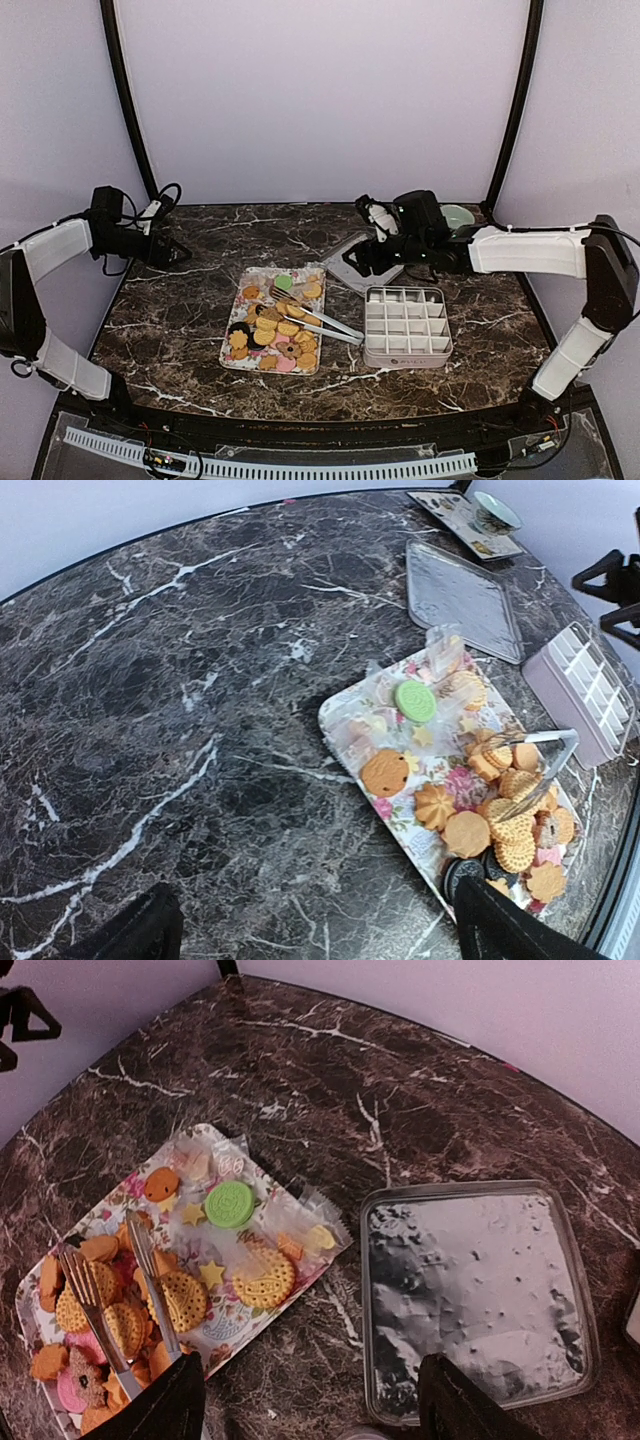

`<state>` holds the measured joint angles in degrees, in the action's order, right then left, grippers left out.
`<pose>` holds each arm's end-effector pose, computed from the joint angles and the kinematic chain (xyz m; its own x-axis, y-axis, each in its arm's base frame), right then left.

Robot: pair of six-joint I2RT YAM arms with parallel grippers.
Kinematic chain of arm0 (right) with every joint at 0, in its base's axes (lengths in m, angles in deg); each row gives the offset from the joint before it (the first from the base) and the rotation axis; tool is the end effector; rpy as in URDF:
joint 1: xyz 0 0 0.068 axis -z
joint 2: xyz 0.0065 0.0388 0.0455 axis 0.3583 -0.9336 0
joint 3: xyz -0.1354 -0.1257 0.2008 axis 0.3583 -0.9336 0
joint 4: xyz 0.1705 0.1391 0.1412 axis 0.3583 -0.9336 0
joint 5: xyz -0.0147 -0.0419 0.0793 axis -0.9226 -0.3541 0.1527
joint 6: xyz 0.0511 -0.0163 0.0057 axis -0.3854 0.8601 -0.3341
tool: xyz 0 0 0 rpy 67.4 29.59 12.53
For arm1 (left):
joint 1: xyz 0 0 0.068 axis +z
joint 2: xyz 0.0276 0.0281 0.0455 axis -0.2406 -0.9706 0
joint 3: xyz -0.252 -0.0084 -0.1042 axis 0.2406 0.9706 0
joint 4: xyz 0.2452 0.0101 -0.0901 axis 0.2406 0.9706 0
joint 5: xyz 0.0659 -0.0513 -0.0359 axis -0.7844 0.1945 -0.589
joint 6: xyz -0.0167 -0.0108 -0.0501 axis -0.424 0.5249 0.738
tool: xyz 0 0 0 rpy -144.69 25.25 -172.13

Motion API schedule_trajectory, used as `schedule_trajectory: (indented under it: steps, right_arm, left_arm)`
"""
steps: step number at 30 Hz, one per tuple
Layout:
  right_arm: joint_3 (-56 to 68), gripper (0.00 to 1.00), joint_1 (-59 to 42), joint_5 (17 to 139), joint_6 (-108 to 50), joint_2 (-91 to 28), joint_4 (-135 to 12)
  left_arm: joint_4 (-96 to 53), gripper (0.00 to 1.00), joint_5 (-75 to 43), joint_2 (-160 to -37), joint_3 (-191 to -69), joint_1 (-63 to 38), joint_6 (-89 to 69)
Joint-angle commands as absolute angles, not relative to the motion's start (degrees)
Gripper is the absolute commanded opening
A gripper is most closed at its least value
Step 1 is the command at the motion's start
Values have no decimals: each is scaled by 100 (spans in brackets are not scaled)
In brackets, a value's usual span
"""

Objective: Pack the cookies
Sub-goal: Pick up the clamp from the plate.

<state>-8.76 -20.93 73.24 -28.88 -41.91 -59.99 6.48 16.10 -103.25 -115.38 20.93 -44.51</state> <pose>0.2693 0.2443 0.2514 -0.4441 -0.2443 -0.8620 -0.6545 0.7455 0.1259 0.2914 0.0127 0.2595 -0.5525 0.2323 -0.8005 0.5950 0.7824 -0.1837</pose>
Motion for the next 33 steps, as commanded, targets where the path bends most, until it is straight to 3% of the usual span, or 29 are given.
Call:
schedule_trajectory:
  steps: [1,5,23,27,33]
  right_arm:
    - [-421,72,-2360,7995,-2407,-4772,-6589]
    - [-9,66,-2526,8259,-2209,-5240,-6990]
    - [516,56,-3145,8192,-1974,-6299,-7459]
    - [406,48,-3160,8134,-1942,-6256,-7487]
    - [234,25,-3297,7866,-1884,-6184,-7563]
  left_arm:
    - [1160,97,2400,-9927,-11391,2099,-4961]
    - [1421,99,2646,-9897,-11401,2029,-5149]
    - [1670,99,2997,-10024,-11398,1606,-5366]
    - [1673,99,3027,-10024,-11409,1552,-5381]
    - [1668,99,3043,-10039,-11500,1461,-5367]
